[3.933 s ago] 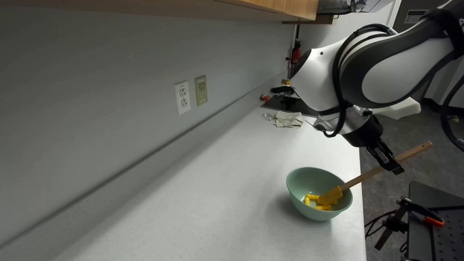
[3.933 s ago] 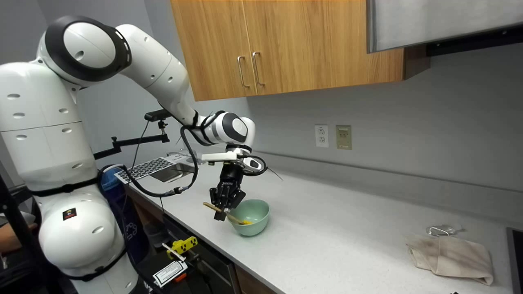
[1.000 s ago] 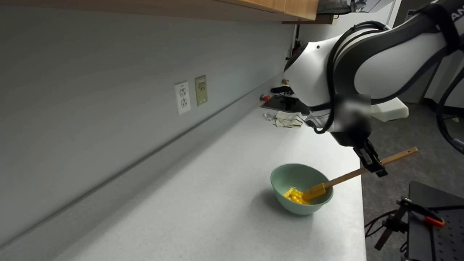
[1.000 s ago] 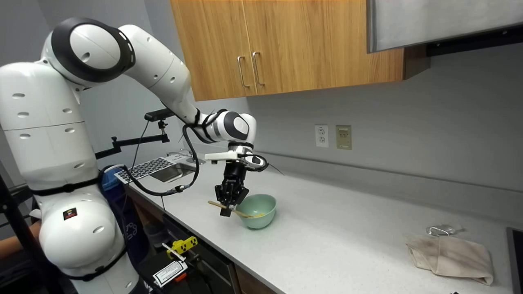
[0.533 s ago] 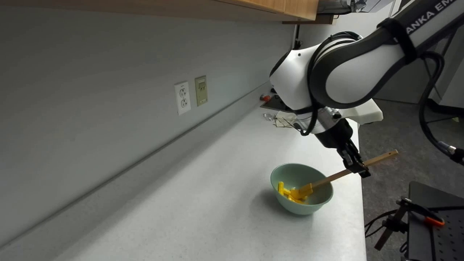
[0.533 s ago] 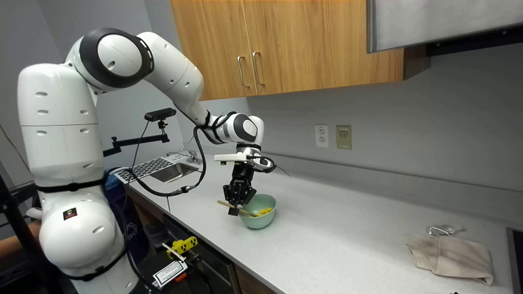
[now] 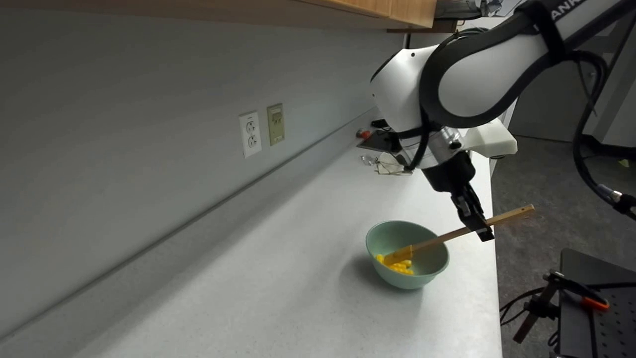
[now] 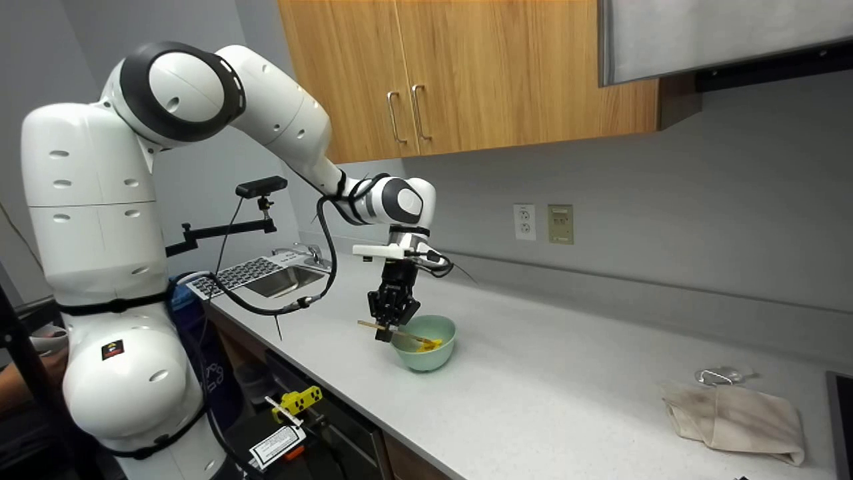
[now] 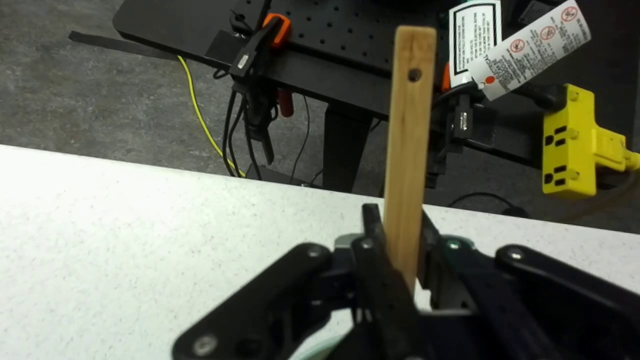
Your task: Use the wooden spoon to mix in the bowl
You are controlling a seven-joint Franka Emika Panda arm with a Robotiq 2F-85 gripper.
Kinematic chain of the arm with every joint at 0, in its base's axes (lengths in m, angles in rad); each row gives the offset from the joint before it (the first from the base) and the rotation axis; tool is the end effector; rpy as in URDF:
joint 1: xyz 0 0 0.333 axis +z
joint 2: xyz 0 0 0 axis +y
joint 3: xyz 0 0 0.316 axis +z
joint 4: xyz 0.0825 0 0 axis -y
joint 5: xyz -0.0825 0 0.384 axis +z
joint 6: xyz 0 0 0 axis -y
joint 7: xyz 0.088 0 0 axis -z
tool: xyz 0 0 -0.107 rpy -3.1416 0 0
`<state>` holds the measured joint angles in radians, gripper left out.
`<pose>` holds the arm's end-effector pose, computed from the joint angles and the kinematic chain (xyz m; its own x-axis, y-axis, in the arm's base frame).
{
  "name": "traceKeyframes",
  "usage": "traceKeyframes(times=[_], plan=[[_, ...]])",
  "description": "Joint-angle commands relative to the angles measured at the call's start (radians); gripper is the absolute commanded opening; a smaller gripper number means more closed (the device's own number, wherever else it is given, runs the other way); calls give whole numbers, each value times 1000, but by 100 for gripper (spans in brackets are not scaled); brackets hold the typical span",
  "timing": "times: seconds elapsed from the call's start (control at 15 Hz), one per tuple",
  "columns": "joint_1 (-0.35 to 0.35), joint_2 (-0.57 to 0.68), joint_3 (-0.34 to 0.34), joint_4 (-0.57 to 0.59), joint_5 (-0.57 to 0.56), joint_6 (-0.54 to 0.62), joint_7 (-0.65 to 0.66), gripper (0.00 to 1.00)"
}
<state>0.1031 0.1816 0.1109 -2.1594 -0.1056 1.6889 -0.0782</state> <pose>0.4679 0.0915 0.2830 0.7477 0.2657 -0.6086 0.3408 -0.9401 0.0083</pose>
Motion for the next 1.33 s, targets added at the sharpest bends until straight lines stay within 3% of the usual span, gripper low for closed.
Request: traceKeyframes(times=[0.0,0.27,0.6,1.27], plan=[[-21,-75,-4,-30,72,46,-67,4],[-20,-110,-8,-41,78,58,-85,4],[-15,-63,-11,-32,52,36,-58,4],[-6,14,-7,-22,-53,-139,-49,4]])
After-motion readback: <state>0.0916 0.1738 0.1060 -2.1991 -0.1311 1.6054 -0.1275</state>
